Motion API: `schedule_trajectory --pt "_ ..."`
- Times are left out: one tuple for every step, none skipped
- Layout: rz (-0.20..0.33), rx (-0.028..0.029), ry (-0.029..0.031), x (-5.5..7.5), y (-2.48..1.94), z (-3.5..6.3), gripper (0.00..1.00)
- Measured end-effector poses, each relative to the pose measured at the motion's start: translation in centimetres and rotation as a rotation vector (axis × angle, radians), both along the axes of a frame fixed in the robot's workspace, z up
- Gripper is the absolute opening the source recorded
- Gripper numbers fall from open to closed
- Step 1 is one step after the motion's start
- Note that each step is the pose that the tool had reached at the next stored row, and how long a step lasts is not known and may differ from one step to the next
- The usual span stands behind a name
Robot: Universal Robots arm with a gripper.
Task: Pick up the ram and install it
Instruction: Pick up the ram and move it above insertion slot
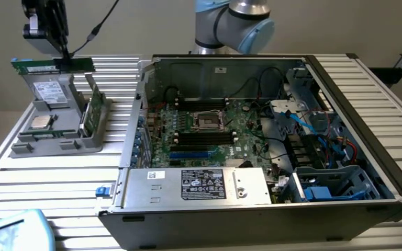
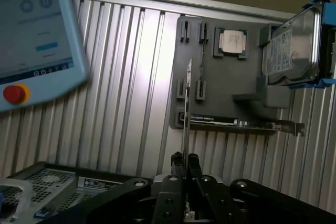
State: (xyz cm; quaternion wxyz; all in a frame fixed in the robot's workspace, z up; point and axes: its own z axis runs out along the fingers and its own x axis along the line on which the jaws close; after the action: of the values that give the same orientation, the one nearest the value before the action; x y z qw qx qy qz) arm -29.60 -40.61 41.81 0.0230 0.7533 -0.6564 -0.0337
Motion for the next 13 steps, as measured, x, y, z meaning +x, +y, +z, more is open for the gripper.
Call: schedule_trajectory --pt "0.000 0.0001 0.0005 0.4 0.00 0.28 0.14" --pt "0.000 0.0000 0.0016 0.9 0.00 0.53 0.14" --pt "0.000 -0.0001 0.0033 1.3 0.00 0.74 0.14" --pt "0.000 -0.0001 0.0050 1.7 0.00 0.93 0.14" --pt "0.000 -0.0001 0.0066 2.1 0.00 1.12 0.14" --pt "0.000 -0.0001 0.0083 2.5 0.00 1.31 0.14" --pt "0.000 0.0000 0.0098 2.9 0.00 1.50 0.14" --pt "0.000 -0.0001 0.0114 3.3 0.00 1.70 0.14" --pt "0.000 -0.0002 0.0129 3.7 0.00 1.90 0.14" --pt "0.000 -0.0001 0.0145 4.1 0.00 2.09 0.14" --pt "0.000 -0.0001 0.0161 4.5 0.00 2.28 0.14" --pt "0.000 -0.0001 0.0177 4.9 0.00 2.51 0.14" --pt "0.000 -0.0002 0.0186 5.4 0.00 2.76 0.14"
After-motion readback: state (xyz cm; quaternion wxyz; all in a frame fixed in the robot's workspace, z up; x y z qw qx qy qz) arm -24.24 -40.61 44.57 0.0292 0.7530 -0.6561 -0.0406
